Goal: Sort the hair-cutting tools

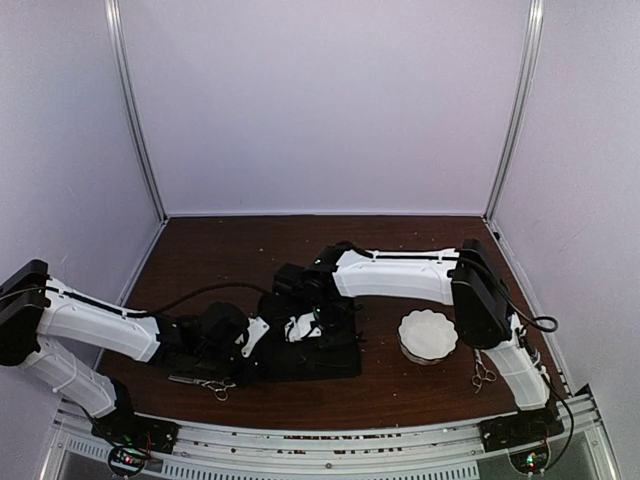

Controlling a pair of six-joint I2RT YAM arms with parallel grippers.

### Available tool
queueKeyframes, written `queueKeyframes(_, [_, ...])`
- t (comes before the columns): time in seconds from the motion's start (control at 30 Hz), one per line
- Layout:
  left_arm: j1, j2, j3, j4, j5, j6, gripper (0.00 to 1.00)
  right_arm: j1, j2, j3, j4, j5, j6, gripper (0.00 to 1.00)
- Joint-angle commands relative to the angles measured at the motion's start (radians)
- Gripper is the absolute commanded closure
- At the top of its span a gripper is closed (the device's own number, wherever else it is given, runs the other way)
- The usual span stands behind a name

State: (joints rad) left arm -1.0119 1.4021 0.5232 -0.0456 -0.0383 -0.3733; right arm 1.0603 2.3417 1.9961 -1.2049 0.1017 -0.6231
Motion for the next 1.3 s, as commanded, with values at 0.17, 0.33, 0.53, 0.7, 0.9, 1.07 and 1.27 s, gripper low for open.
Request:
queueKeyframes(0.17, [-0.011,-0.024,-0.018,0.046,-0.025,-0.003,0.88,0.041,0.007,-0.034,-0.017,-0.017,-0.013,1.00])
queueKeyframes(0.33, [-0.017,-0.023,-0.024,0.049,-0.026,-0.005,0.88,0.043,0.012,-0.040,-0.002,-0.070,-0.005,1.00])
queueKeyframes(0.53, [-0.023,-0.022,-0.028,0.060,-0.029,-0.008,0.88,0.047,0.033,-0.017,0.041,-0.117,0.005,1.00])
queueKeyframes(0.7, [-0.028,-0.022,-0.028,0.061,-0.032,-0.004,0.88,0.049,0.054,0.030,0.057,-0.181,0.011,1.00])
queueKeyframes(0.9, [-0.031,-0.032,-0.032,0.062,-0.038,-0.006,0.88,0.047,0.036,0.011,0.082,-0.216,0.026,1.00])
queueKeyframes(1.07, [-0.031,-0.034,-0.032,0.059,-0.039,-0.004,0.88,0.027,-0.068,-0.076,0.128,-0.201,0.033,0.77])
queueKeyframes(1.27, [-0.031,-0.032,-0.032,0.059,-0.040,-0.002,0.88,-0.014,-0.184,-0.175,0.142,-0.209,0.032,0.70])
